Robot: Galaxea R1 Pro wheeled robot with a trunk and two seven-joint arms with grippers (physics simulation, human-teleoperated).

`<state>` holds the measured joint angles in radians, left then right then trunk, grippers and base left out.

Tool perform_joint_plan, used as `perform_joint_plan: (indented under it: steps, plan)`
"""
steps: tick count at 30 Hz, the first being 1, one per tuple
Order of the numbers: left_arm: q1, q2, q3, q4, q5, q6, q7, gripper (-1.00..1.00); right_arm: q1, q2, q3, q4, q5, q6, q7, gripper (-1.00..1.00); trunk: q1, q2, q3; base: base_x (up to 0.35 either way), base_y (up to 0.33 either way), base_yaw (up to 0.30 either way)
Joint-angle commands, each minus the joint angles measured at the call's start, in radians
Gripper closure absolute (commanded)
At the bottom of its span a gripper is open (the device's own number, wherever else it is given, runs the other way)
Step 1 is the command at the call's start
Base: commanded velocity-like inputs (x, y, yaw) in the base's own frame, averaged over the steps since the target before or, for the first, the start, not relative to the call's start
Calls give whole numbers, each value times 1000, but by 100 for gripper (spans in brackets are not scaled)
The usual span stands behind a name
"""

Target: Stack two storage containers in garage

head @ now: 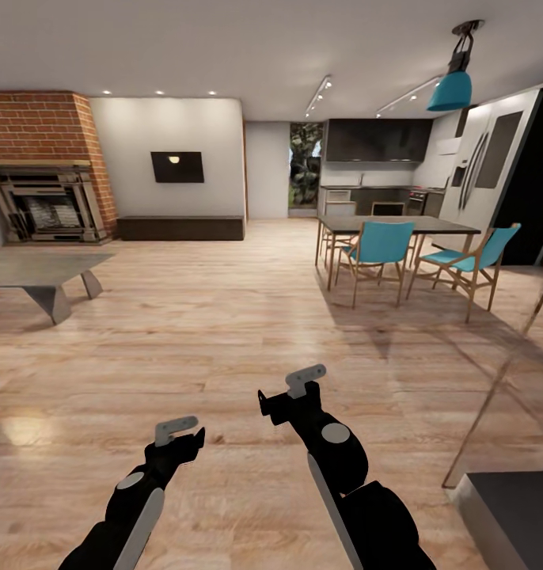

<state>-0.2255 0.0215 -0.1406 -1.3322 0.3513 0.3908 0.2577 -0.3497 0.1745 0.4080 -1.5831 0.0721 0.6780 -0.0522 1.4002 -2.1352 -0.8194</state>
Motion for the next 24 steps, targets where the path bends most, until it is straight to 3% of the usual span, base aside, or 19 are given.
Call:
perform_joint_plan:
  steps: [1,24]
  plan:
    - [0,0,0,0,0,0,0,-100,0,0,0,0,0,0,0,-100,0,0,0,338,0,0]
    - [0,0,1,1,0,0,0,-100,0,0,0,0,0,0,0,-100,0,0,0,338,0,0]
